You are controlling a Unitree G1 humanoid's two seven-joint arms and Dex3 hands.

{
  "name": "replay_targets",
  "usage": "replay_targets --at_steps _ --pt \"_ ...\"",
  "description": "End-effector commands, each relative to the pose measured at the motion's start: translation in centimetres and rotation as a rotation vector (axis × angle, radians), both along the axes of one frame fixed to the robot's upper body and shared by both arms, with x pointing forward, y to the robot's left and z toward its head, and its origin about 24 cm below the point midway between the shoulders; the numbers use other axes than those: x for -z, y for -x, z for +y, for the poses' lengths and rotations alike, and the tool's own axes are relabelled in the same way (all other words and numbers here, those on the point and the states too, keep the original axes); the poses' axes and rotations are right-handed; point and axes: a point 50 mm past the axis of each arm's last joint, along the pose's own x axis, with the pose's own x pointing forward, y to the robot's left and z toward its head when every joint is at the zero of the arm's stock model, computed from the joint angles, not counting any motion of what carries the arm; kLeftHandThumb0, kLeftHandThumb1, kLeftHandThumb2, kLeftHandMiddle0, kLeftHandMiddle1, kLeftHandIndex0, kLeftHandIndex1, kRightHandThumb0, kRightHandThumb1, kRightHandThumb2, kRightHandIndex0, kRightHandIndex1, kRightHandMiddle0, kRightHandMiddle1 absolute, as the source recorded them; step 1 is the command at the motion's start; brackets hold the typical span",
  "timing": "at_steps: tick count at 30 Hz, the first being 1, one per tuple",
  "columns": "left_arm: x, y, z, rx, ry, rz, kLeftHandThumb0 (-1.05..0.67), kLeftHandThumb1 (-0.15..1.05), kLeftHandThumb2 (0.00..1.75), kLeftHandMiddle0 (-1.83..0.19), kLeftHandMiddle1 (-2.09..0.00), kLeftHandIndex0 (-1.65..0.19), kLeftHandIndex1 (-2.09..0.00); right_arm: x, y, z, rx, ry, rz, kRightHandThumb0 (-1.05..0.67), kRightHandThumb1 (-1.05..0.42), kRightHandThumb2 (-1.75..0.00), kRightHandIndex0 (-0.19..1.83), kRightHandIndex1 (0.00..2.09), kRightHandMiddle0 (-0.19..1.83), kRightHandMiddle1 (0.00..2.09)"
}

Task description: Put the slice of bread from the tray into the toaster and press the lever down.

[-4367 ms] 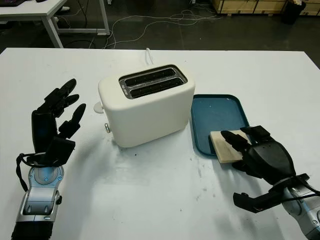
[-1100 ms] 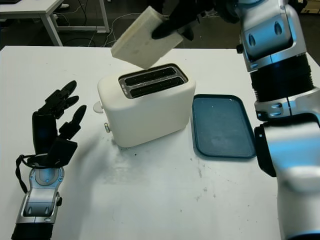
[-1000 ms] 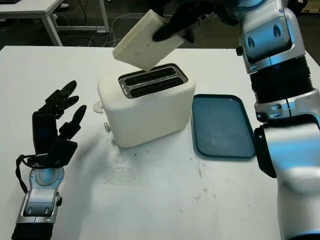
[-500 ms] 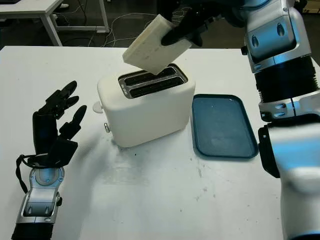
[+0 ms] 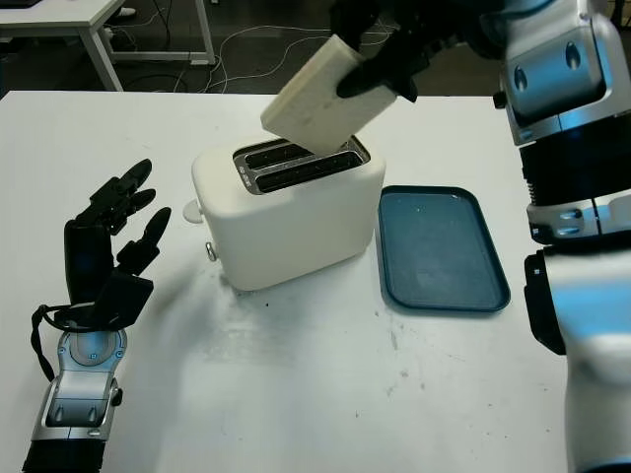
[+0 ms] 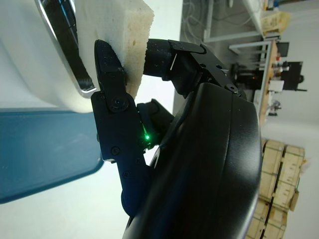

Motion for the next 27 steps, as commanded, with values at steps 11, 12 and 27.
replay_targets --at_steps 11,12,27 --pt "-0.2 0.1 -0.1 -0.004 -0.003 -0.013 -0.61 0.92 0.25 -0.59 -0.39 -0.63 0.00 1.8 -0.9 -0.3 -0.006 0.065 0.047 -0.43 -0.92 -0.16 1.11 1.75 0.92 1.75" --pt "-0.2 0.1 -0.1 -0.005 0.001 -0.012 -0.61 0.92 0.25 -0.59 -0.39 -0.63 0.00 1.9 -0.9 -0.2 -0.010 0.087 0.026 -0.43 -0.92 -0.16 1.11 1.75 0.92 1.75" --pt "0.0 0.1 -0.4 -0.004 0.003 -0.002 -0.61 0.92 0.25 -0.61 -0.39 -0.63 0.00 3.7 -0.7 4.9 -0.140 0.336 -0.231 -0.41 -0.92 -0.15 1.10 1.75 0.82 1.75"
